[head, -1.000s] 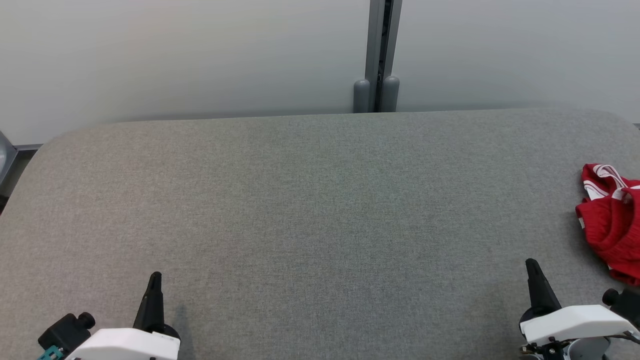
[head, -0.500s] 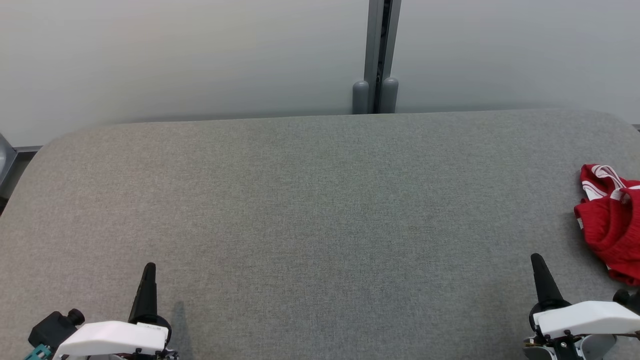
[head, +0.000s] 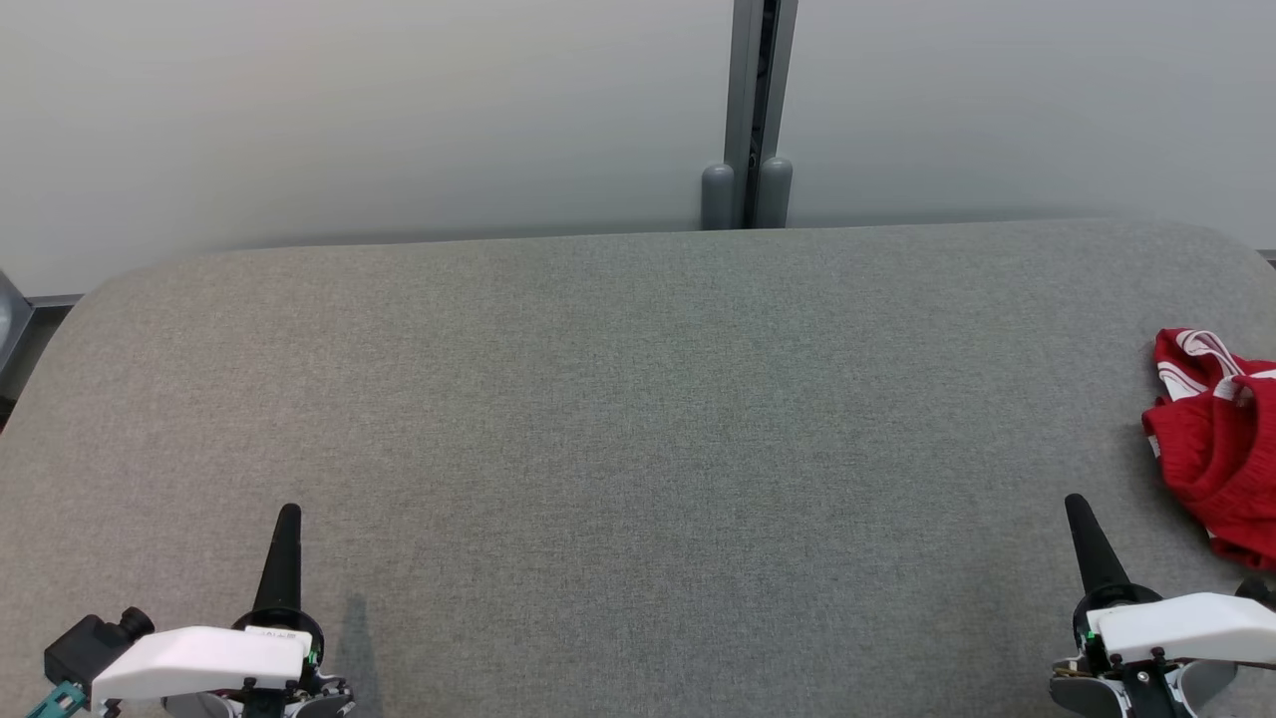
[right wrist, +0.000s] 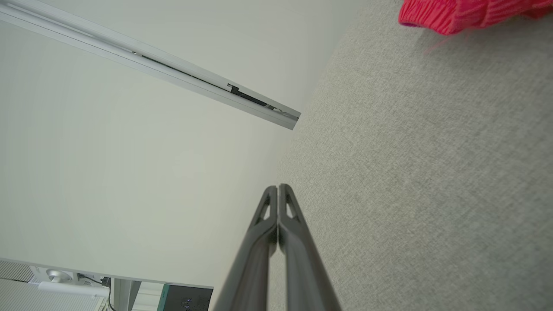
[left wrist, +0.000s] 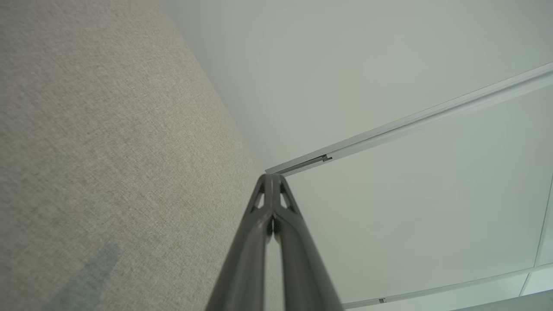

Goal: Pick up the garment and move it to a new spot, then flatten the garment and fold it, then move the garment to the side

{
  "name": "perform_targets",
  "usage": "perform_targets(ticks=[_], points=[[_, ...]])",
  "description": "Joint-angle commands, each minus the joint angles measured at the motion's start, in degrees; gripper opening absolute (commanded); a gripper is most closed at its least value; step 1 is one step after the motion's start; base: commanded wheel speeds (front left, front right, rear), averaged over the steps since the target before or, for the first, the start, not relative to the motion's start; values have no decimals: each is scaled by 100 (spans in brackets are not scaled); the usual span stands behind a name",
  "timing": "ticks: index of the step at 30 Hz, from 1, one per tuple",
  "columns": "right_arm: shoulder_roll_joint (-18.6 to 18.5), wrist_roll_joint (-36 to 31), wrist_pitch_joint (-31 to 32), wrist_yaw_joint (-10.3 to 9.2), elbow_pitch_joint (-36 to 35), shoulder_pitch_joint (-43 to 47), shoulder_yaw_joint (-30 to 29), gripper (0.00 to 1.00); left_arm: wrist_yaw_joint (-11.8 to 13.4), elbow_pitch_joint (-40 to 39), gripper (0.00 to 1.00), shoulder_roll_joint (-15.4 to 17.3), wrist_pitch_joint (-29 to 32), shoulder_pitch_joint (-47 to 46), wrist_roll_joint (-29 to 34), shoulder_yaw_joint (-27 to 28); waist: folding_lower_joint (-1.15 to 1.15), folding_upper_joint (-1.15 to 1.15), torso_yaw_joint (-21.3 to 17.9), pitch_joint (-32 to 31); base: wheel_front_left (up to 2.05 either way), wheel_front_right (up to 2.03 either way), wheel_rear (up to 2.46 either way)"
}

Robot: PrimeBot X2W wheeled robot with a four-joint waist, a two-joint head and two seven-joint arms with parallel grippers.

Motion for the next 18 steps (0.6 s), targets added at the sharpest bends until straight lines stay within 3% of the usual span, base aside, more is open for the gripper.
perform_targets(ticks=[1, 18], points=[[-54, 153, 46, 2, -98, -103, -43, 0, -35, -84, 0, 36, 28, -140, -158, 44, 0, 0, -1, -2, 0, 0, 0], [-67, 1038, 282, 2, -259, -105, -132, 0, -55, -222, 0, 44, 250, -210, -987, 128, 0, 0, -14, -29, 0, 0, 0]])
